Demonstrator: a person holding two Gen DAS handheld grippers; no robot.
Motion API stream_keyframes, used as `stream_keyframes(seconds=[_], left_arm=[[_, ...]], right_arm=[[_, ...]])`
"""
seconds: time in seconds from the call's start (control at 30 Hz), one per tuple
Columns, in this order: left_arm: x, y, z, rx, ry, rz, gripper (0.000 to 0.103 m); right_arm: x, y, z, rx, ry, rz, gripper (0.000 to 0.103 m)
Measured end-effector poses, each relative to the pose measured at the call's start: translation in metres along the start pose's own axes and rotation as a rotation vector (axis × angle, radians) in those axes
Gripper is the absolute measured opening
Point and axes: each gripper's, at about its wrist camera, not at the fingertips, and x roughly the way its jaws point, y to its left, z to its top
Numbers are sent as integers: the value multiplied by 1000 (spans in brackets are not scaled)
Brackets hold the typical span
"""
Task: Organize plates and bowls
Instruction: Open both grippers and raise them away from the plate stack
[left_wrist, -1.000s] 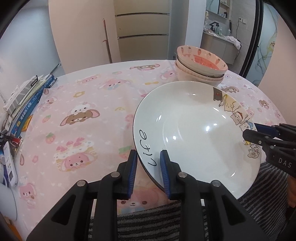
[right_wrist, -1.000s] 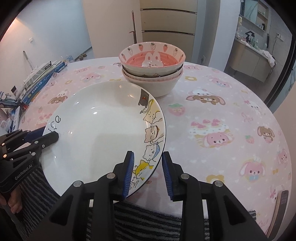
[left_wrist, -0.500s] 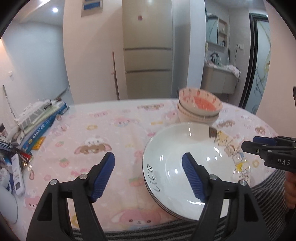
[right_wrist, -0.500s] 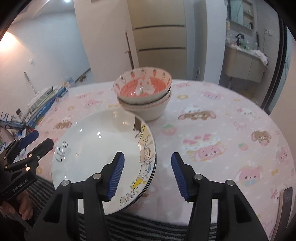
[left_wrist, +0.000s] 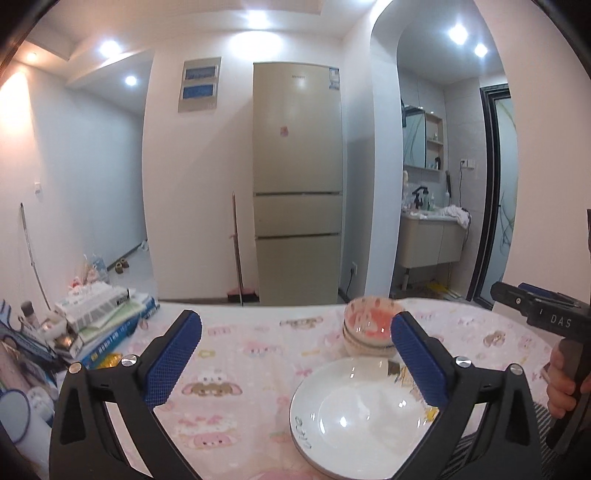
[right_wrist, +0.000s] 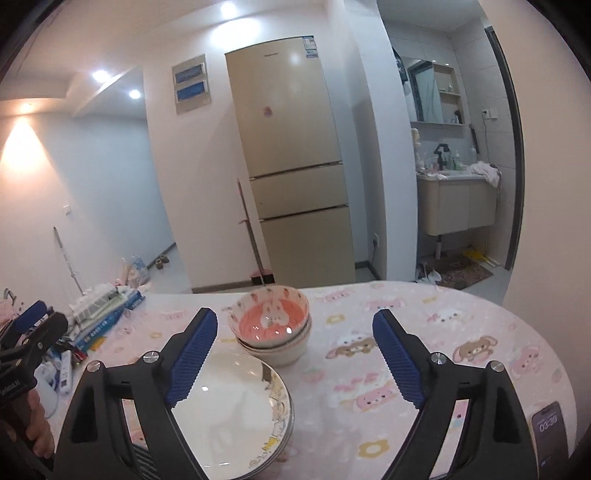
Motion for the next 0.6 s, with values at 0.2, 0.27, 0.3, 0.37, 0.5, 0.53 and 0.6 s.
stream_keyframes(seconds=[0.2,0.27,0.3,0.37,0.5,0.53,0.6], left_arm=[[-27,-12,58,-14,-132,-2,102],[-33,-19,79,-17,-176,-15,102],[-35,-22,89,-17,-193,-20,102],[-35,-29,108,-21,-217,-34,102],[-16,-39,141,-42,-202,-90,102],[-7,-40,146,-46,-196,-108,102],[15,-41,151,-78,-155,-82,102]], right_arm=[[-28,-1,61,85,-99,74,88],[-36,-2,82,117,-152,77,88],[-38,-2,89,130,-166,81,88],[-43,-4,108,159,-178,85,89],[-43,-13,132,222,-207,119,89],[-40,-15,134,223,-208,112,89],[-30,-17,136,221,-198,84,89]])
